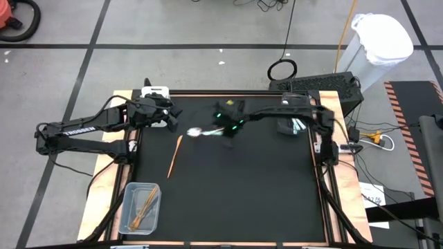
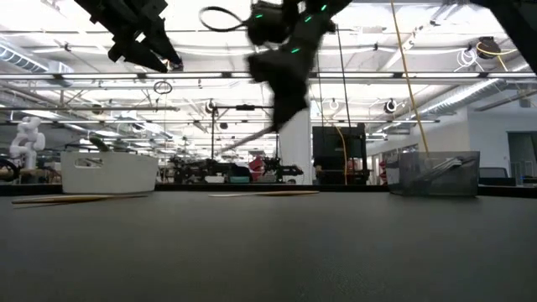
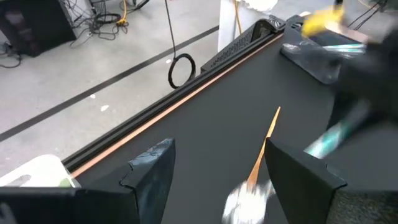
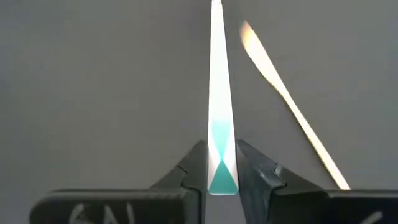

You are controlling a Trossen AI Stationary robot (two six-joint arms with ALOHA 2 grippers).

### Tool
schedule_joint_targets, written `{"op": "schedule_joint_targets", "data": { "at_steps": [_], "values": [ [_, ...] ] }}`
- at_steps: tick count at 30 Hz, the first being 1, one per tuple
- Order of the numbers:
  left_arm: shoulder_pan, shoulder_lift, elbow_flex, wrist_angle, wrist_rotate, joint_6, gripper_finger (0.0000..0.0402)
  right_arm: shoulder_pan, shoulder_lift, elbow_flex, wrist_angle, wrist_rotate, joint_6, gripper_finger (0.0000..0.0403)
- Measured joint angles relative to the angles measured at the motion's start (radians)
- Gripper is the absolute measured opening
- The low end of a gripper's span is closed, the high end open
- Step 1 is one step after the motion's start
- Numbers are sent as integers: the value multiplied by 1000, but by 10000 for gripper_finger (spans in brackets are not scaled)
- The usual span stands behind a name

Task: Sort silverware by color (type)
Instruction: Put the blue spoon into the black bin

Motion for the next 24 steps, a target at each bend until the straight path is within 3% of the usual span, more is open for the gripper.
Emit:
{"op": "schedule_joint_targets", "data": {
  "at_steps": [4,11,18,24],
  "values": [
    [0,0,0,-4,0,-24,248,-48,-117,0,-283,136,32,50],
    [0,1,0,-5,-30,-128,248,-136,-323,0,-613,393,260,56],
    [0,52,0,-4,-51,-126,248,-209,-558,-96,-688,448,527,57],
    [0,125,0,-5,-46,-127,248,-250,-760,-318,-681,445,711,58]
  ]
}}
